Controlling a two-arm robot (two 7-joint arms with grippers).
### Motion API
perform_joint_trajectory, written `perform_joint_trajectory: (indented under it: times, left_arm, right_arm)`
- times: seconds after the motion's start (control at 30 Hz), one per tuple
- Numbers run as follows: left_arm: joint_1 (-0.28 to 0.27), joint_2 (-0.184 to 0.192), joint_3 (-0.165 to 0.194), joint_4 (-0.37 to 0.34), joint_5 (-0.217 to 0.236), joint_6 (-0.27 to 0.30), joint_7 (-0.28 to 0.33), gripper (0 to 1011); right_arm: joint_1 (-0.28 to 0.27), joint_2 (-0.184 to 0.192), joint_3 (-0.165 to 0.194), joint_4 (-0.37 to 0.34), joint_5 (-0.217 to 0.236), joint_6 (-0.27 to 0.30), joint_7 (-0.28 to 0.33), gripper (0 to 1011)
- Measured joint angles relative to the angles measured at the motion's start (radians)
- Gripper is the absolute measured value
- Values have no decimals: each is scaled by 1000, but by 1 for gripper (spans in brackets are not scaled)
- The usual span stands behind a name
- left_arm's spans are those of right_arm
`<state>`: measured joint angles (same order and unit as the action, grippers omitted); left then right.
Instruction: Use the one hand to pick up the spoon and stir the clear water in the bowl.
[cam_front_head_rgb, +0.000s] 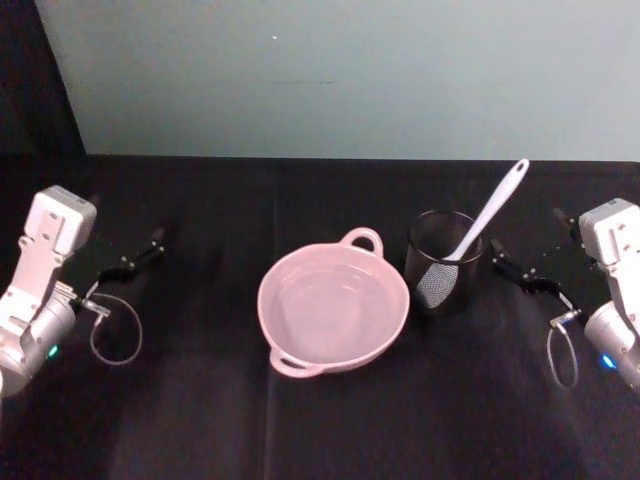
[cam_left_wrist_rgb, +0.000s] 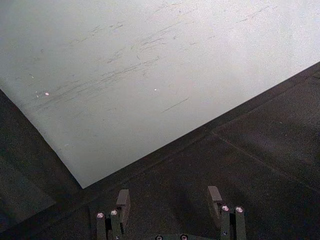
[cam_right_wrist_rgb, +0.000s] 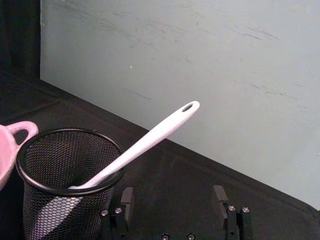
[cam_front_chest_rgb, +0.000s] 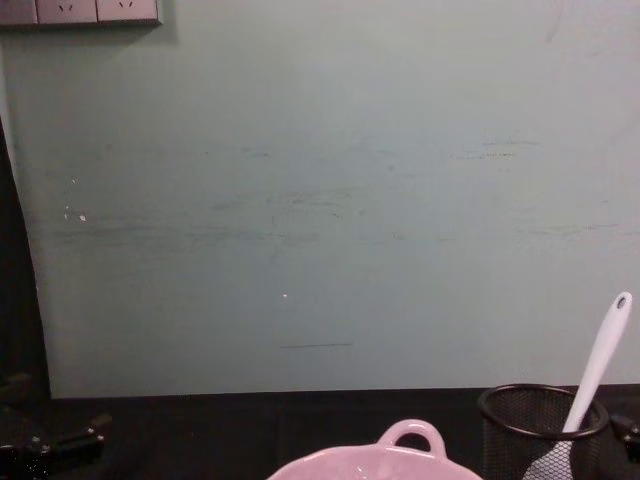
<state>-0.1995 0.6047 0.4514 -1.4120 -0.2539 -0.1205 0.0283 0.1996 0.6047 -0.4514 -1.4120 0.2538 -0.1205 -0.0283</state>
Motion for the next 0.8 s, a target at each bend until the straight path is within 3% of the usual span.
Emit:
perform_joint_trajectory:
  times: [0.8]
  left_arm:
    - [0, 0, 0, 0, 0, 0, 0, 1011]
  right_arm:
    - [0, 0, 0, 0, 0, 0, 0, 1003]
